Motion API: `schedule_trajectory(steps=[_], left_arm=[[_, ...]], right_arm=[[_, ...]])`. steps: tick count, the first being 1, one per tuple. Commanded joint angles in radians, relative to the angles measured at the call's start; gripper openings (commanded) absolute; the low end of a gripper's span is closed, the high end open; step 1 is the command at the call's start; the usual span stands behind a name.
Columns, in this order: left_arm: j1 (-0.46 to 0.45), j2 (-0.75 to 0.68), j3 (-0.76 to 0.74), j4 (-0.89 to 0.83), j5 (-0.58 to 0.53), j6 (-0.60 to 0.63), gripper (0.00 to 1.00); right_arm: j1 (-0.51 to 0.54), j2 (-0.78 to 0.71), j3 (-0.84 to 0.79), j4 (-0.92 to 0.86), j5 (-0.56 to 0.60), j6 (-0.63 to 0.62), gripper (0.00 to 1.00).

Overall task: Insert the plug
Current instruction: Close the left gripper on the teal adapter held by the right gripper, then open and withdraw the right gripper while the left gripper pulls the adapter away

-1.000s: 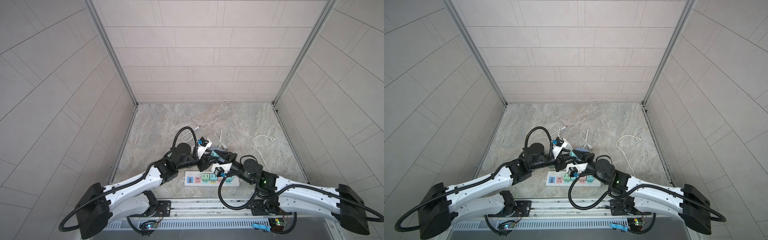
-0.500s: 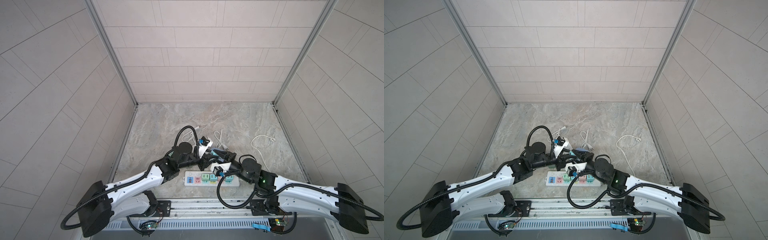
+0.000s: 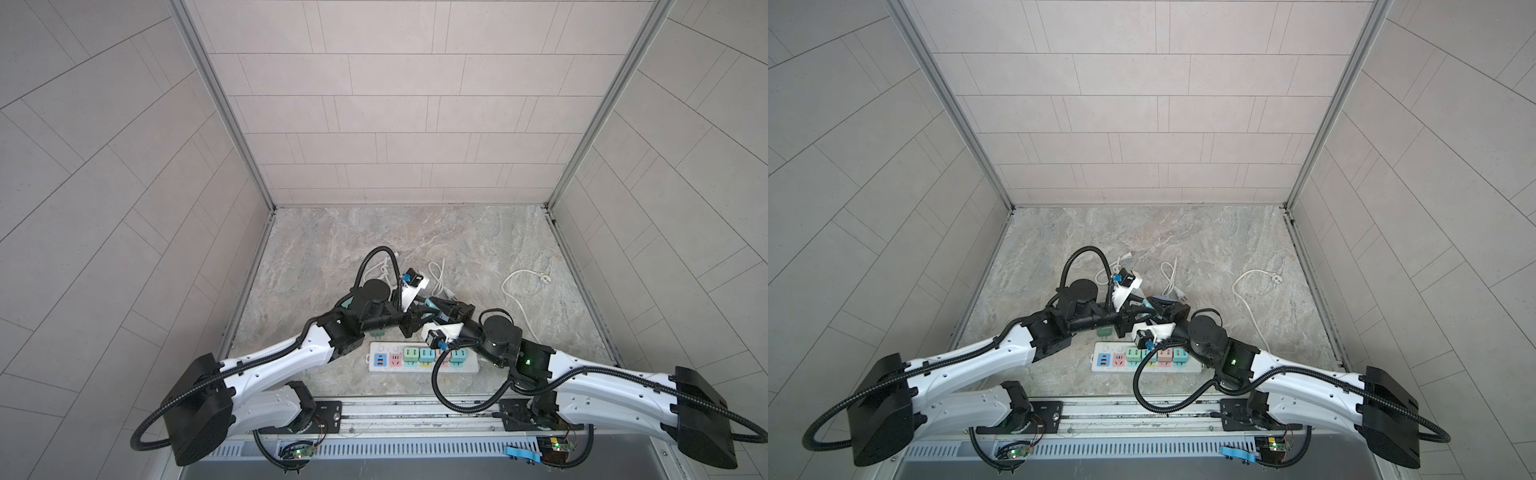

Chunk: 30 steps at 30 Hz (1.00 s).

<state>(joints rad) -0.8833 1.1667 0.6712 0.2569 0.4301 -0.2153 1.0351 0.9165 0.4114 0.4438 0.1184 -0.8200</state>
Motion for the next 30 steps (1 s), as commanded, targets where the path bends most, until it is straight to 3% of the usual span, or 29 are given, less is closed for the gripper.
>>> schedule_trajectory(steps=[1, 5, 8, 11, 12, 13, 14, 20, 23, 27, 30], left_arm=[[-0.015, 0.032, 0.03, -0.012, 0.077, 0.053, 0.3], [-0.015, 0.047, 0.034, -0.009, 0.094, 0.049, 0.28], [-0.016, 0.056, 0.036, 0.002, 0.113, 0.042, 0.17], [-0.016, 0.057, 0.035, 0.01, 0.115, 0.034, 0.1], [-0.016, 0.054, 0.032, 0.017, 0.114, 0.029, 0.09], [-0.016, 0.049, 0.028, 0.022, 0.109, 0.024, 0.09], [-0.016, 0.044, 0.025, 0.022, 0.099, 0.024, 0.09], [-0.009, -0.028, -0.009, 0.006, -0.027, 0.034, 0.06], [-0.009, -0.069, -0.025, -0.005, -0.082, 0.043, 0.0], [-0.008, -0.131, -0.059, -0.005, -0.198, 0.059, 0.0], [-0.009, -0.177, -0.085, -0.019, -0.281, 0.099, 0.0]], right_arm=[[0.015, -0.008, 0.049, 0.057, -0.089, 0.015, 0.0], [0.014, -0.01, 0.044, 0.063, -0.089, 0.02, 0.0], [0.015, -0.014, 0.039, 0.074, -0.084, 0.025, 0.0], [0.015, -0.013, 0.044, 0.072, -0.066, 0.029, 0.13], [0.014, -0.011, 0.045, 0.064, -0.058, 0.024, 0.25], [0.015, -0.01, 0.051, 0.049, -0.048, 0.02, 0.95], [0.015, -0.01, 0.054, 0.038, -0.04, 0.018, 1.0], [0.013, -0.071, 0.026, -0.018, 0.008, 0.026, 1.0], [0.01, -0.124, 0.002, -0.037, 0.025, 0.05, 1.0], [-0.018, -0.174, -0.012, -0.093, 0.03, 0.119, 1.0], [-0.073, -0.182, -0.013, -0.105, 0.045, 0.255, 1.0]])
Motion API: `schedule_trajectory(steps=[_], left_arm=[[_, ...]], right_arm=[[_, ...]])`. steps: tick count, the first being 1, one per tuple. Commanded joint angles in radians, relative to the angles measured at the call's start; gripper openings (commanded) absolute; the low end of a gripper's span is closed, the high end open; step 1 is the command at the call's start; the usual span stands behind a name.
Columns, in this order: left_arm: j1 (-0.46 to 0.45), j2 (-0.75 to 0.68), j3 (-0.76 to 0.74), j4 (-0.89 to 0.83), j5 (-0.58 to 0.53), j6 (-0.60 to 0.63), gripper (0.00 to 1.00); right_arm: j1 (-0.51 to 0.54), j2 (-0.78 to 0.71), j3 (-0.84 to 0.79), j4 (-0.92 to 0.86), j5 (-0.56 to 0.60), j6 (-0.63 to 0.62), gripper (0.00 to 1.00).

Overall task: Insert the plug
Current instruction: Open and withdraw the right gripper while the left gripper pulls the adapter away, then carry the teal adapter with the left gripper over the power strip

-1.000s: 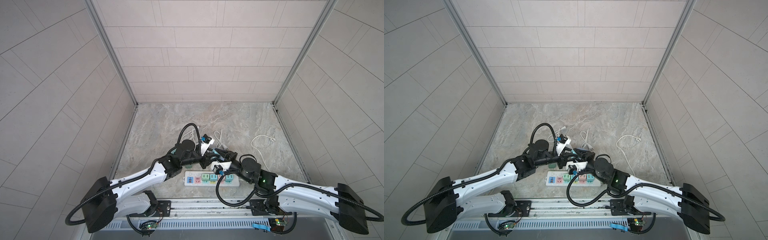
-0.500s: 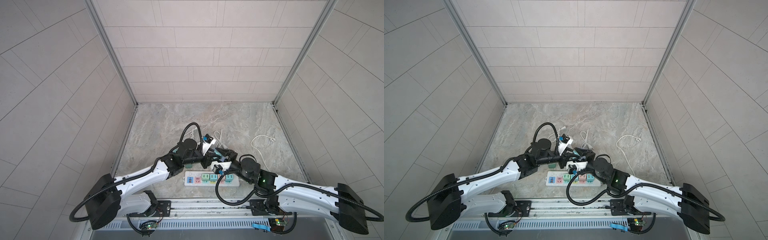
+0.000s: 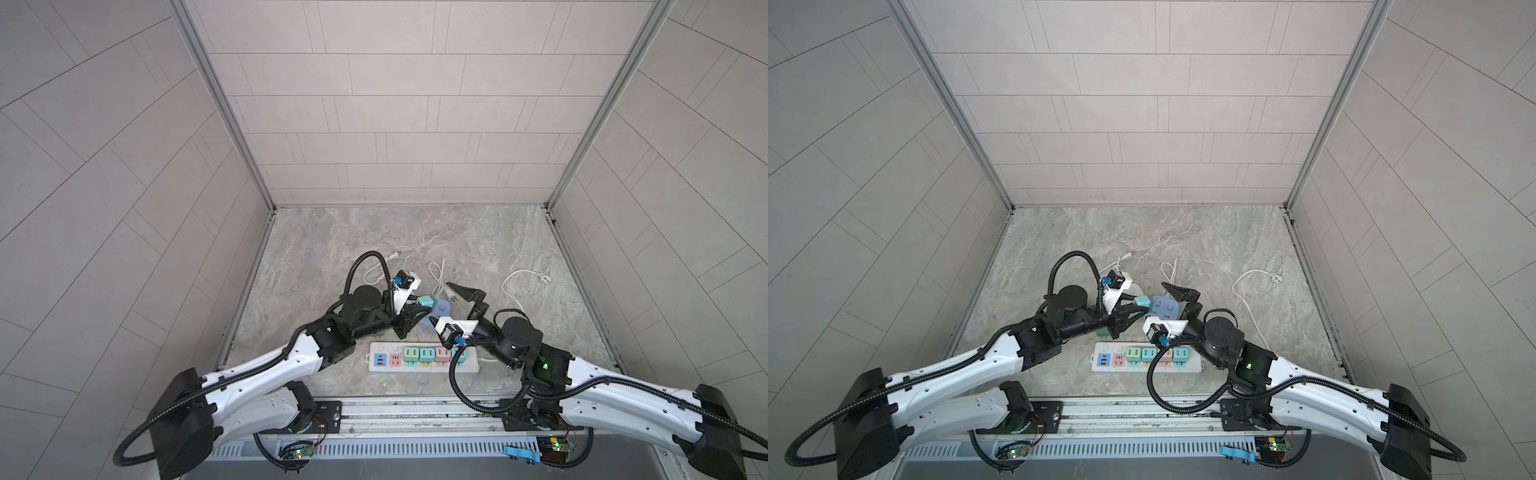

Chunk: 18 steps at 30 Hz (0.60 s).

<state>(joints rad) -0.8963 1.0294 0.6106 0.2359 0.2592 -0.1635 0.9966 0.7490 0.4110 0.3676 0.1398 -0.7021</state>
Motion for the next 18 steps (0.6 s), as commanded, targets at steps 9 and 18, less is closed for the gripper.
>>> schedule_trajectory(steps=[9, 18], left_arm=[[-0.045, -0.154, -0.008, -0.117, -0.369, 0.359, 0.0], [-0.186, -0.066, 0.258, -0.746, -0.28, 0.94, 0.0]], right_arm=[[-0.461, -0.032, 0.011, -0.125, 0.011, 0.747, 1.0], [-0.766, 0.111, 0.041, -0.274, -0.032, 1.009, 1.0]])
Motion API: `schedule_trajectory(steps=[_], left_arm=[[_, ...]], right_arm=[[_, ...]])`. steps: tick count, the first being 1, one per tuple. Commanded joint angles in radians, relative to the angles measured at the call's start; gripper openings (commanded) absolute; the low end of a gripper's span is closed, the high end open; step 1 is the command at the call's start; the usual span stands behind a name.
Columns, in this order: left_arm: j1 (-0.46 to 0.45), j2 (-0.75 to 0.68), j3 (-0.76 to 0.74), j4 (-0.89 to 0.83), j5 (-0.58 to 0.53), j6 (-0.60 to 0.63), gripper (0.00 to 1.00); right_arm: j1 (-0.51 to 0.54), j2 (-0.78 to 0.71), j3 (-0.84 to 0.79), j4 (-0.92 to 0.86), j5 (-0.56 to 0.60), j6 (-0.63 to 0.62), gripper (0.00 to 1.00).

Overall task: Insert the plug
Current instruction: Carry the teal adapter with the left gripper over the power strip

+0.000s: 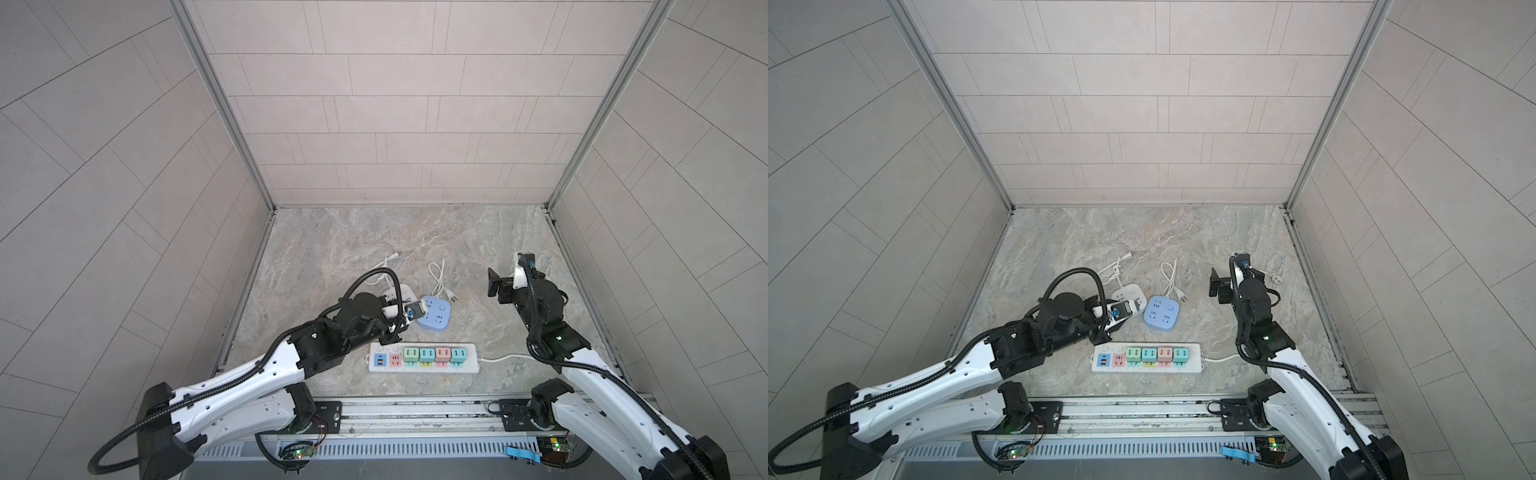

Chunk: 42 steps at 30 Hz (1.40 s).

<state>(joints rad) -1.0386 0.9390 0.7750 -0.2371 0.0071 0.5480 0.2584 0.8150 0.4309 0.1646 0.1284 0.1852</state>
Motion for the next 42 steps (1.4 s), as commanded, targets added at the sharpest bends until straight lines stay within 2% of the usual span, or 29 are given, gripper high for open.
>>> schedule_trajectory(steps=[1, 5, 6, 8, 13, 17, 25, 32, 42], left_arm=[[-0.045, 0.05, 0.127, -0.349, -0.051, 0.215, 0.0], [-0.1, 0.179, 0.257, -0.653, -0.212, 0.108, 0.0], [-0.115, 0.203, 0.277, -0.702, -0.232, 0.072, 0.0], [-0.13, 0.228, 0.3, -0.774, -0.203, 0.025, 0.0], [-0.141, 0.212, 0.238, -0.701, -0.102, -0.029, 0.0], [-0.14, 0.229, 0.165, -0.634, -0.085, -0.061, 0.0], [-0.133, 0.329, 0.15, -0.608, -0.101, -0.083, 0.0], [-0.08, 0.313, 0.091, -0.52, -0.052, -0.059, 0.0], [-0.077, 0.396, 0.109, -0.524, -0.019, -0.031, 0.0]], right_arm=[[-0.035, 0.063, 0.02, -0.076, -0.013, 0.136, 1.0], [-0.051, 0.124, -0.061, 0.062, -0.014, 0.164, 1.0], [-0.065, 0.124, -0.073, 0.076, -0.023, 0.191, 1.0], [-0.068, 0.111, -0.078, 0.076, -0.025, 0.187, 1.0], [-0.07, 0.07, -0.12, 0.103, -0.005, 0.212, 1.0], [-0.058, 0.003, -0.169, 0.116, -0.034, 0.202, 1.0], [-0.041, -0.127, -0.233, 0.122, -0.002, 0.198, 1.0], [-0.041, -0.108, -0.226, 0.125, -0.004, 0.197, 1.0], [-0.038, -0.078, -0.211, 0.124, -0.005, 0.194, 1.0]])
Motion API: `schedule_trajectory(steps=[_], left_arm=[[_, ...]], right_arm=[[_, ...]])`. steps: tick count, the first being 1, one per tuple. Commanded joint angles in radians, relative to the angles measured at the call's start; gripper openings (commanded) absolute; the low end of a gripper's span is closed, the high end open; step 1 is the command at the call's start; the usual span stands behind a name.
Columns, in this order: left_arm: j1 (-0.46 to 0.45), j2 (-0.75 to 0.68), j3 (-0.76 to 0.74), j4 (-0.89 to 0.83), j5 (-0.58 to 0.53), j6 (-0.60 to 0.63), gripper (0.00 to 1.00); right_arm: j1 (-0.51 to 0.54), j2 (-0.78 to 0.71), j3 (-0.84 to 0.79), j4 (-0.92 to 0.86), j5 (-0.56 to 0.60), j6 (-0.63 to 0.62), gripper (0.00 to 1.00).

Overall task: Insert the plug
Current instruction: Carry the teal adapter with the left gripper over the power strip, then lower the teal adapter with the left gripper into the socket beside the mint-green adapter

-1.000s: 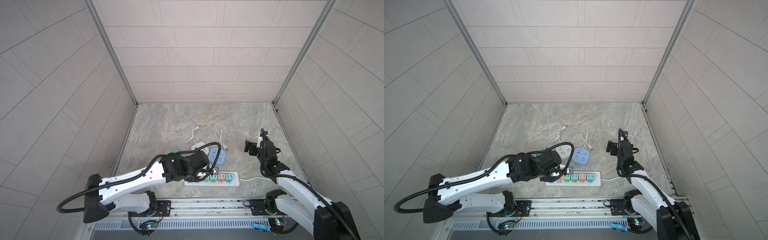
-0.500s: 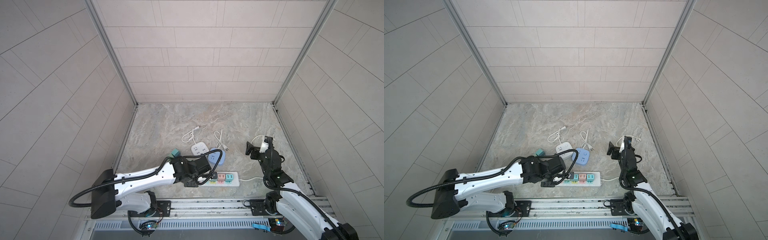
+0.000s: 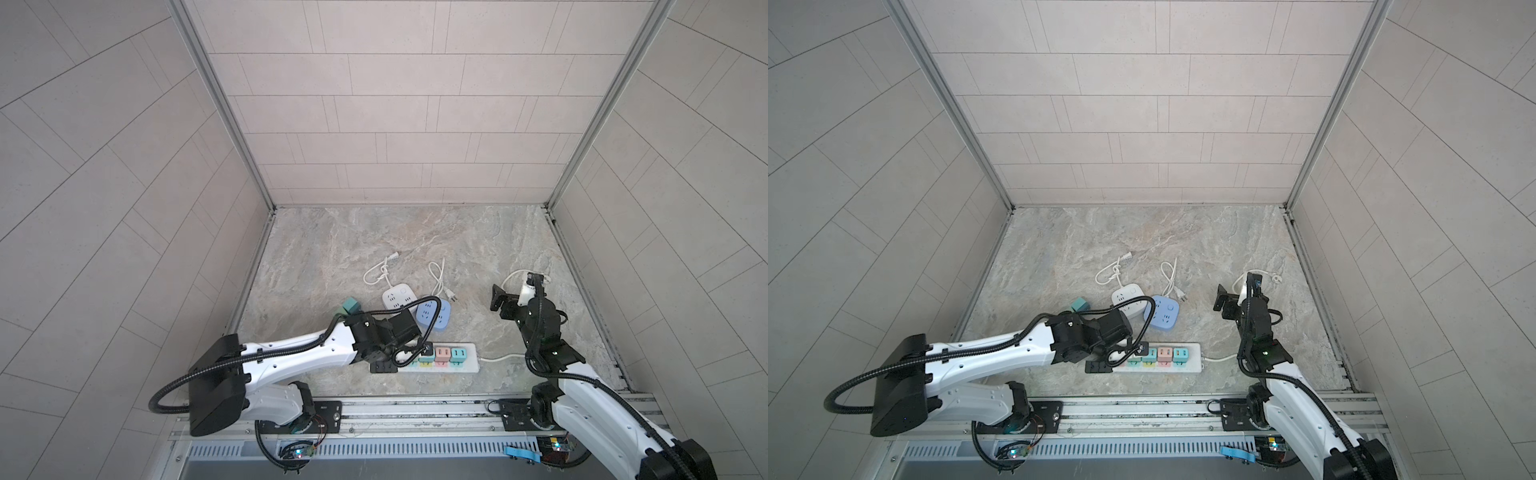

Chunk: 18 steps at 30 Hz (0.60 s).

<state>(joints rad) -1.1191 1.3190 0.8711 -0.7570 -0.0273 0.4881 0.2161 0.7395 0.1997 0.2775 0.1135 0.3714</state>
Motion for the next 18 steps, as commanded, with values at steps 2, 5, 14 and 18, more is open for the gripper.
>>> schedule_trajectory(steps=[2, 5, 14, 18], left_arm=[[0.005, 0.027, 0.016, -0.008, 0.027, 0.036, 0.0], [0.005, 0.027, 0.01, -0.001, 0.028, 0.041, 0.0], [0.01, 0.05, 0.003, 0.036, 0.048, 0.058, 0.0], [0.009, 0.078, 0.014, 0.039, 0.066, 0.067, 0.0]], right_arm=[[0.006, -0.003, 0.019, 0.011, 0.009, 0.008, 1.0], [0.006, -0.003, 0.018, 0.011, 0.011, 0.008, 1.0], [0.008, -0.003, 0.019, 0.01, 0.01, 0.008, 1.0], [0.009, -0.002, 0.021, 0.012, 0.011, 0.006, 1.0]])
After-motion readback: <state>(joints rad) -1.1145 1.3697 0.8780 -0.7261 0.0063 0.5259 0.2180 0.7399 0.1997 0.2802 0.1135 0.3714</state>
